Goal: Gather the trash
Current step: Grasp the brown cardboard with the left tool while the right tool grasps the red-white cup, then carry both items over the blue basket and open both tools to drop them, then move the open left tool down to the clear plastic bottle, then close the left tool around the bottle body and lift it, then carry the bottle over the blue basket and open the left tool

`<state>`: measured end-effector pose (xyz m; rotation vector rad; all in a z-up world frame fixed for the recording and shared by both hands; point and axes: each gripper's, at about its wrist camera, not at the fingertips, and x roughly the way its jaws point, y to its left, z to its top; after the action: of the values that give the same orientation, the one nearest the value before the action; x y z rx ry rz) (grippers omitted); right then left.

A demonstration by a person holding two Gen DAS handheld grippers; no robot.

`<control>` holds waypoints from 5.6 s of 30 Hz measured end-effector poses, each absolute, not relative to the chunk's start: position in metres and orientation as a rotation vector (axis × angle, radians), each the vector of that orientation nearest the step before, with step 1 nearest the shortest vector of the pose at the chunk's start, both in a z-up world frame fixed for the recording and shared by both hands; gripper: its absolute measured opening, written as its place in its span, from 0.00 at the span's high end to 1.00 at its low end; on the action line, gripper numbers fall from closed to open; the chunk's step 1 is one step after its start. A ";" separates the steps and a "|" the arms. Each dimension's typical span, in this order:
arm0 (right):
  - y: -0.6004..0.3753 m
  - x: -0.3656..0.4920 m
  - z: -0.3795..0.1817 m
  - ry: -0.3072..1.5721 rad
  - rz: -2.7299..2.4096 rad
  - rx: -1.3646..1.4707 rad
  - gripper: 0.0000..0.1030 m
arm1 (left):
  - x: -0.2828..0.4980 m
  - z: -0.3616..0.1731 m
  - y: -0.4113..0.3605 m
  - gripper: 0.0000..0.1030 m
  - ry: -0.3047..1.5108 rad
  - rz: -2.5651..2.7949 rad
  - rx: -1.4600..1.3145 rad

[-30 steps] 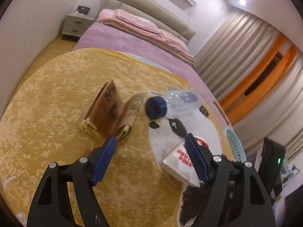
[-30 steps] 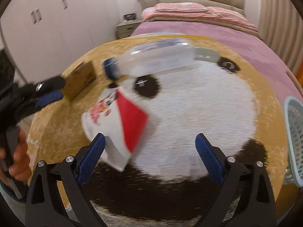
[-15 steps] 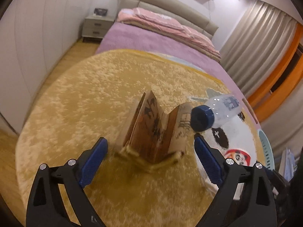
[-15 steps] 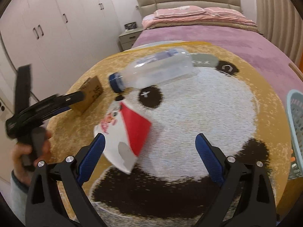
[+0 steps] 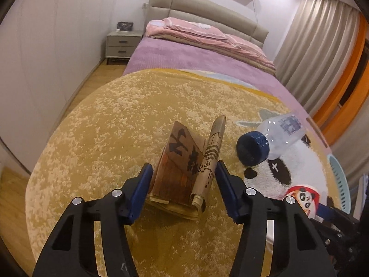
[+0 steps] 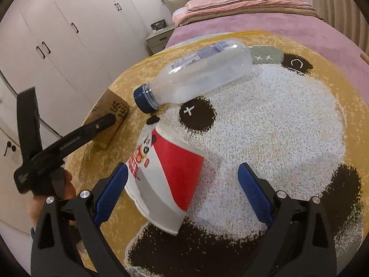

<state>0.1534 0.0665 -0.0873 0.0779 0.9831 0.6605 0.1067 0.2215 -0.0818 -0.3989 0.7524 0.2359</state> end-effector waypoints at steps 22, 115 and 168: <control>0.079 0.134 -0.065 0.872 0.633 -0.051 0.52 | 0.059 -0.036 0.194 0.48 0.628 0.242 -0.322; -0.110 0.199 -0.033 0.728 0.311 0.181 0.37 | 0.173 -0.024 0.070 0.23 0.613 -0.109 -0.363; -0.078 0.201 -0.067 0.770 0.386 0.208 0.37 | 0.207 -0.064 0.091 0.43 0.839 -0.006 -0.171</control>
<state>0.2012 -0.0778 -0.0670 0.2075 0.7700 0.3862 0.2075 0.0909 -0.0639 -0.1706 0.8386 -0.0062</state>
